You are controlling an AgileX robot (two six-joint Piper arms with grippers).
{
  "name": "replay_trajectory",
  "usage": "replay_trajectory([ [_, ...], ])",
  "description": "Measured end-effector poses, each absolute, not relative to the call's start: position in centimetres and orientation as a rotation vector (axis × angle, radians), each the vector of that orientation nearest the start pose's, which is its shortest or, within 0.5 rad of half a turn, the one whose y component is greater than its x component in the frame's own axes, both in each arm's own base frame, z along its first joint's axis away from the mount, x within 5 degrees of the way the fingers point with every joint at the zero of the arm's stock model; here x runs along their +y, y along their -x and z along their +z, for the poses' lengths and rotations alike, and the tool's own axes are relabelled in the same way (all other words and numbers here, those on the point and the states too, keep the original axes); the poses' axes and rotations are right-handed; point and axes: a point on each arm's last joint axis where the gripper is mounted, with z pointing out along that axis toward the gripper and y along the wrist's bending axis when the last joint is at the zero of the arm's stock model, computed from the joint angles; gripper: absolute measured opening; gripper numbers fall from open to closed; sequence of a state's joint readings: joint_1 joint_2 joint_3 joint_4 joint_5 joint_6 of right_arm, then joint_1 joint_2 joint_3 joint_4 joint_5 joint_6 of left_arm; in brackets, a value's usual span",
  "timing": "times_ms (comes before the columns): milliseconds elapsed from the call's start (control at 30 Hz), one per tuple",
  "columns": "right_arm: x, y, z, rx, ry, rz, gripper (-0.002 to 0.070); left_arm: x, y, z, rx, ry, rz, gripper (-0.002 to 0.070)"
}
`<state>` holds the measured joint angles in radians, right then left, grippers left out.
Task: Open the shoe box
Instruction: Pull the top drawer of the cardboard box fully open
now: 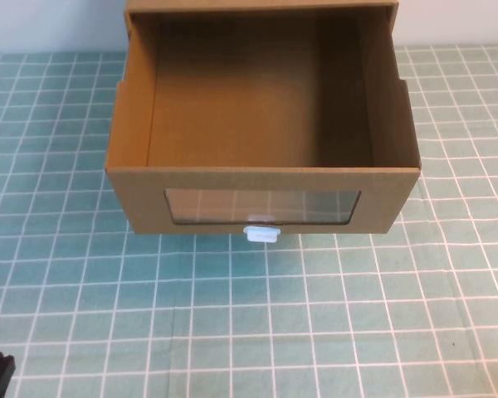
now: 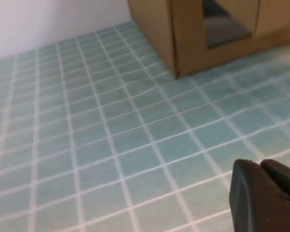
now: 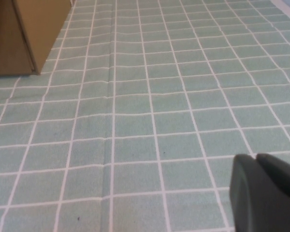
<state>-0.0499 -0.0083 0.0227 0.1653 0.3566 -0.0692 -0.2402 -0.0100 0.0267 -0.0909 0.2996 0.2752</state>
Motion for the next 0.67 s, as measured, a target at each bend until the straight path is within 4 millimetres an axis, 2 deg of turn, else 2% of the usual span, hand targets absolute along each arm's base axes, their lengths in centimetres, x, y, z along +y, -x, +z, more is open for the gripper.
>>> replay_trajectory([
  [67, 0.26, -5.33, 17.43, 1.848, -0.086, 0.078, -0.0013, -1.50, -5.22, 17.78, 1.771, -0.319, -0.134, -0.0004],
  [200, 0.26, -5.33, 17.43, 1.848, -0.086, 0.078, -0.0013, -1.14, -5.14, 17.17, 1.854, -0.239, -0.151, -0.0004],
  [667, 0.26, -5.33, 17.43, 1.848, -0.086, 0.078, -0.0014, -1.05, -5.14, 17.09, 1.867, -0.209, -0.159, -0.0004],
])
